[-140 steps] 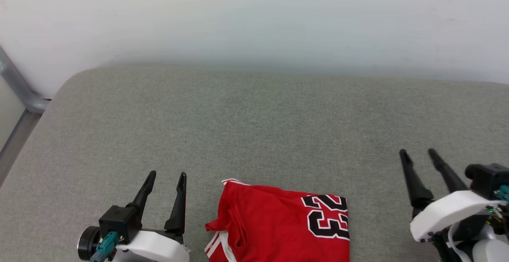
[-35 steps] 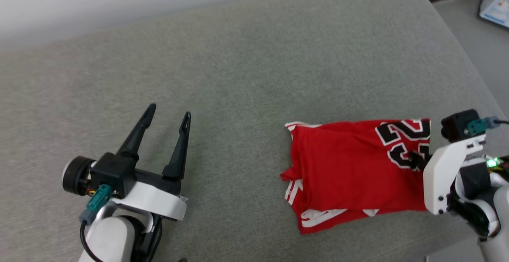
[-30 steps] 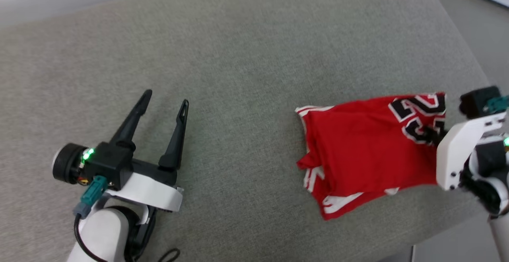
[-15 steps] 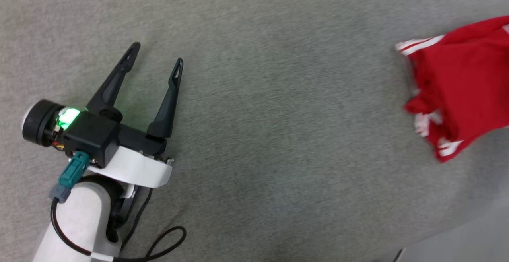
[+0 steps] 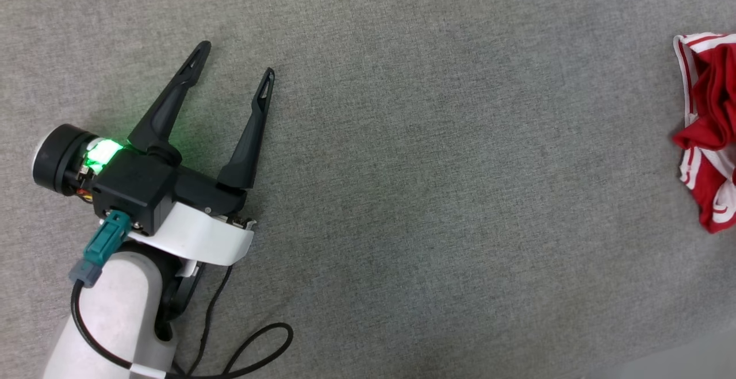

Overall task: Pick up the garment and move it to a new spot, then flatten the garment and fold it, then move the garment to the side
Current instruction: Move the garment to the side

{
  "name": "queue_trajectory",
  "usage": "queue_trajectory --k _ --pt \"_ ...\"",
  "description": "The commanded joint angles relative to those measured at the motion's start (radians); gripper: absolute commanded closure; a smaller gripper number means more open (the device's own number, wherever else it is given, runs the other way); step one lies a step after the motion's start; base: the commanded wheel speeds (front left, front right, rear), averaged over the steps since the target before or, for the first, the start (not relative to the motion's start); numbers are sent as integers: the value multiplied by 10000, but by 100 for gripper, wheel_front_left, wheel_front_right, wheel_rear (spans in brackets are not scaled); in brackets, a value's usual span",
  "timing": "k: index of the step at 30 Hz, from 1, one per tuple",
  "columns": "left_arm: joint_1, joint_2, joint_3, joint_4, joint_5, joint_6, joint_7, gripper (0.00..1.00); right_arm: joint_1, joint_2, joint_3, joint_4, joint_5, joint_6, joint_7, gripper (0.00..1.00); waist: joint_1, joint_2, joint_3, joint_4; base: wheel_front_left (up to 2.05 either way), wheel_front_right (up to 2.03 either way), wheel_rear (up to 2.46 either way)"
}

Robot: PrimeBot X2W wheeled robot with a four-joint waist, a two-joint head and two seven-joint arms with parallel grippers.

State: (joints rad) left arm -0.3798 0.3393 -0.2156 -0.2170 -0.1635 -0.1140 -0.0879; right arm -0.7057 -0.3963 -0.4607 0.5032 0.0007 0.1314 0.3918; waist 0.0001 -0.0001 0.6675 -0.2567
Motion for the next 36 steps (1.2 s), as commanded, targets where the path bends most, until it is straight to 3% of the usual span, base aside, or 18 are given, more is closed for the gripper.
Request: queue_trajectory --k 1,2,12,22,36 --pt "-157 2 -2 65 -35 35 -47 0 -192 39 -141 44 -134 -14 -204 35 -1 1 -42 4 0 0 0" --pt "-149 -28 -17 104 -71 44 -82 0 -182 82 -207 90 -361 -14 -397 0 -1 1 -91 7 0 0 0" --pt "290 -564 -326 1054 -313 199 -771 0 169 -127 -1316 721 -1584 -13 -2459 0 -1 1 -1398 490 0 0 0" --pt "1327 -1158 -397 2418 -693 636 -1366 0 1585 -335 -1021 1045 -722 -13 -4556 0 -1 1 -3483 1238 0 0 0" --pt "2712 -1501 -300 3423 -1056 1148 -1608 0 4184 1328 410 155 284 -11 -5762 0 -1 1 -5432 2056 0 0 0"
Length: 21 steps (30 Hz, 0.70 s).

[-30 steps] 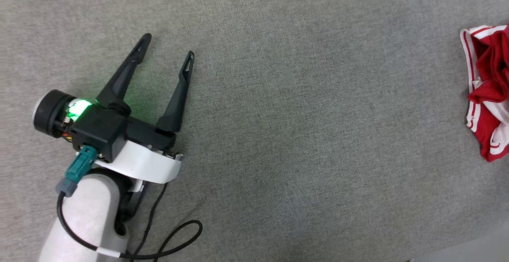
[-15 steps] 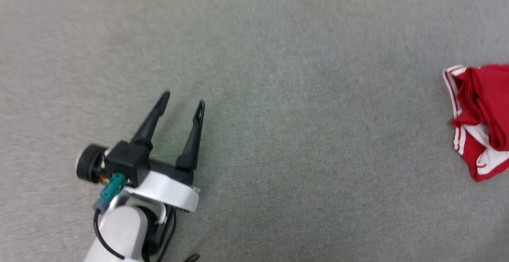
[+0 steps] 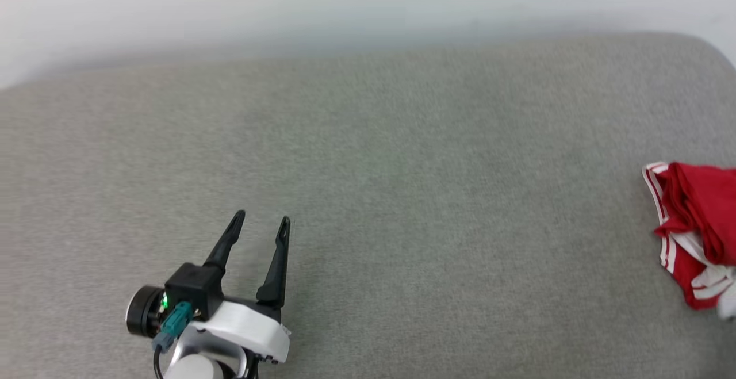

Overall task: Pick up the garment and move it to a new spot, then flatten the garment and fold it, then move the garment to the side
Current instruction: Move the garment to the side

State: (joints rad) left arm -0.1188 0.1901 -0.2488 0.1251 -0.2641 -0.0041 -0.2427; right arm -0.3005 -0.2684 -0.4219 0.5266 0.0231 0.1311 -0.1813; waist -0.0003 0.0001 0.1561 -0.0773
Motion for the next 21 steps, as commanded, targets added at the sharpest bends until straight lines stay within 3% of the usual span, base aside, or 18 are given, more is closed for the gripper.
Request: queue_trajectory --k 1,6,11,21 --pt "164 -10 48 66 -38 73 -63 0 329 227 187 -276 101 -8 -28 0 3 -1 -421 328 0 0 0" --pt "461 2 235 250 -211 217 -111 0 1369 1309 1104 -1651 118 -8 165 0 3 -1 -814 594 0 0 0" --pt "742 140 489 390 -281 387 -164 0 2180 1961 1962 -3147 274 -8 639 0 3 -1 -1075 815 0 0 0" --pt "1351 279 705 534 -315 603 -191 0 3558 2182 3190 -5551 573 -8 1494 0 3 -1 -1702 1028 0 0 0"
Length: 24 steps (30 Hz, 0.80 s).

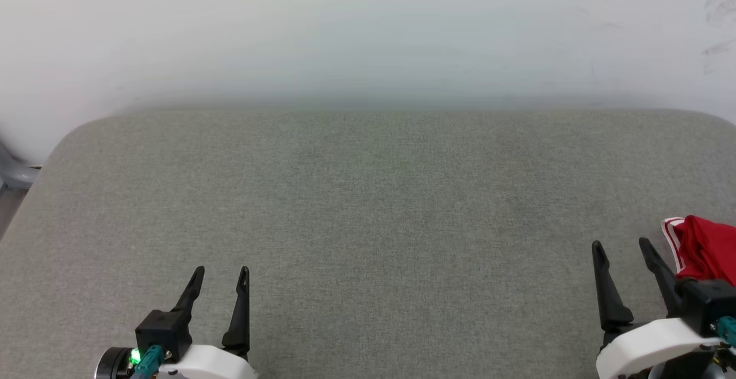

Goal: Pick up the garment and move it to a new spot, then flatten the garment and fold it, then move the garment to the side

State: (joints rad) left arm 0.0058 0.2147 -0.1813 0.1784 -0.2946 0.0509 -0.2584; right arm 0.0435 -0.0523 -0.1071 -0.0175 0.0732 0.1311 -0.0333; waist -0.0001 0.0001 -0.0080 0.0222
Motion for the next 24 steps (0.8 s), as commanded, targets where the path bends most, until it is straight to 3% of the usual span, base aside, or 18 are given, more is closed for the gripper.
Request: queue_trajectory --k 1,11,24 --pt "141 39 23 2 2 52 -38 0 260 24 89 -281 133 -8 86 0 1 -1 -105 41 0 0 0" --pt "374 95 -63 87 14 83 -60 0 1315 26 129 -1353 429 -8 614 0 1 -1 -427 -3 0 0 0" --pt "259 111 -155 276 -114 -25 -67 0 1509 28 45 -1585 369 -8 866 0 1 -1 -509 -43 0 0 0"
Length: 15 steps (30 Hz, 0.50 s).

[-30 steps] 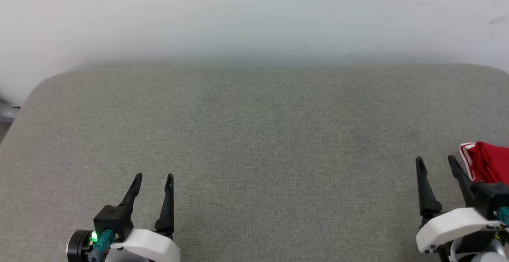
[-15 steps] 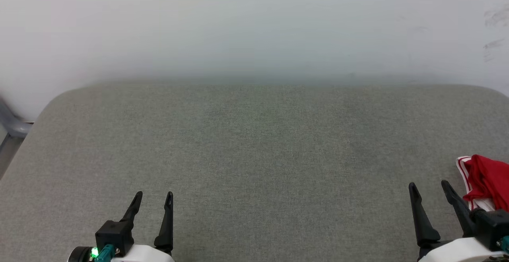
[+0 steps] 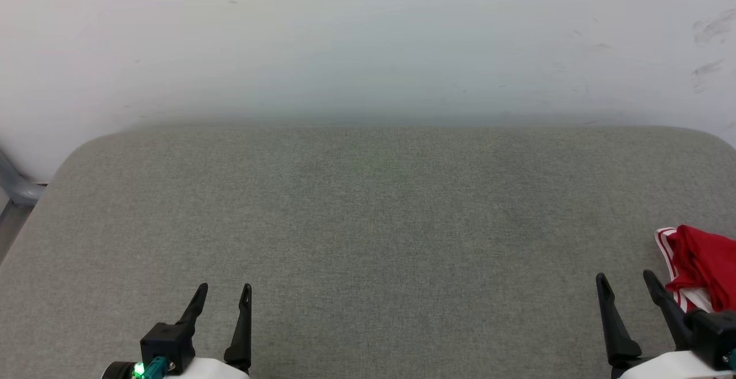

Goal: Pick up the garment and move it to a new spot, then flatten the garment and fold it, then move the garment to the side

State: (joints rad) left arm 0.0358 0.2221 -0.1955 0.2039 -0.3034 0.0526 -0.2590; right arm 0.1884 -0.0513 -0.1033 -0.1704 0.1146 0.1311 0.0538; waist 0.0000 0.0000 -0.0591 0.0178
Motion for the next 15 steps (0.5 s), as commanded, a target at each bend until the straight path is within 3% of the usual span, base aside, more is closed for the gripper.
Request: queue_trajectory --k 1,11,12,15 --pt "-45 41 -17 37 -36 -50 -63 0 39 19 18 -56 -40 -8 9 0 0 0 4 -4 0 0 0" --pt "-172 105 -52 174 -119 -58 -62 0 -157 19 133 -51 -69 -8 -48 0 0 0 34 -13 0 0 0" --pt "-56 67 -44 161 -83 -44 -8 100 -57 0 132 -7 -113 0 -12 100 1 0 33 -14 0 0 0" --pt "85 -22 -54 382 -100 -47 28 100 27 8 157 256 -95 0 -3 100 1 0 35 -14 0 0 0"
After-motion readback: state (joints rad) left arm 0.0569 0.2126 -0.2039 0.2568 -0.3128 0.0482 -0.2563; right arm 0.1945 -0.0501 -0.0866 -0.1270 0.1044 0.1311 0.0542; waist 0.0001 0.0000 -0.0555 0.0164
